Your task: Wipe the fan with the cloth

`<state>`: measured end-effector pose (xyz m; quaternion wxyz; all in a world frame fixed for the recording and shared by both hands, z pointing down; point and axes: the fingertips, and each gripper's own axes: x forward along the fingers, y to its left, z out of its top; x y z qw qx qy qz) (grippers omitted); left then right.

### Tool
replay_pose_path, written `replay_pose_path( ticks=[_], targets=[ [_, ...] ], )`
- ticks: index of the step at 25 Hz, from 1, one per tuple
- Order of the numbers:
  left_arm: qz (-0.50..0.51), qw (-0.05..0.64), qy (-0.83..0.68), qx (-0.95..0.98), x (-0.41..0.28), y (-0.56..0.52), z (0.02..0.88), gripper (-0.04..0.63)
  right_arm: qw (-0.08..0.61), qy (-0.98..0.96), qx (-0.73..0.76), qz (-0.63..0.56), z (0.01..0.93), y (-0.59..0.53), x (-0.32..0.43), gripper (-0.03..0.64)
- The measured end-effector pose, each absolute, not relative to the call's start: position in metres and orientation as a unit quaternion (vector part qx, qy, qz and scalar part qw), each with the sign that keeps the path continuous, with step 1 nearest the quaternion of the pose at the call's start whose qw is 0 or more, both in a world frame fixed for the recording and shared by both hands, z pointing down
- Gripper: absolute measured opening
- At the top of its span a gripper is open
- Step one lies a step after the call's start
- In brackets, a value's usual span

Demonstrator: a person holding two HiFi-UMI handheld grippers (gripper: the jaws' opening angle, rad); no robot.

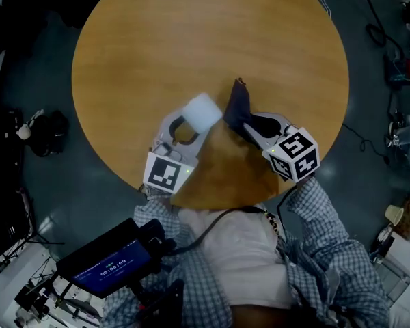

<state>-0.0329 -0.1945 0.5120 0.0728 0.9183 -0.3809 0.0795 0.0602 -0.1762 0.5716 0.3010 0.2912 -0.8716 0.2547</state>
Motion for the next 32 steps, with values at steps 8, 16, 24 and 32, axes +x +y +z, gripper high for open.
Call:
replay_pose_path(
  ticks=[8,16,24,32],
  targets=[
    [0.083,0.074,-0.384,0.917,-0.037,-0.197,0.518,0.143,0.331,-0.864,0.287,0.247,0.589,-0.167,0.056,0.078],
    [0.092,0.083,-0.378,0.918,-0.037,-0.192,0.525,0.144,0.34,-0.861,0.293,0.239,0.592,-0.16,0.054,0.081],
    [0.093,0.089,-0.366,0.922,-0.033,-0.188,0.531,0.146,0.343,-0.86,0.303,0.226,0.595,-0.16,0.054,0.089],
    [0.107,0.105,-0.363,0.92,-0.04,-0.184,0.554,0.159,0.331,-0.855,0.327,0.23,0.599,-0.164,0.055,0.137]
  ],
)
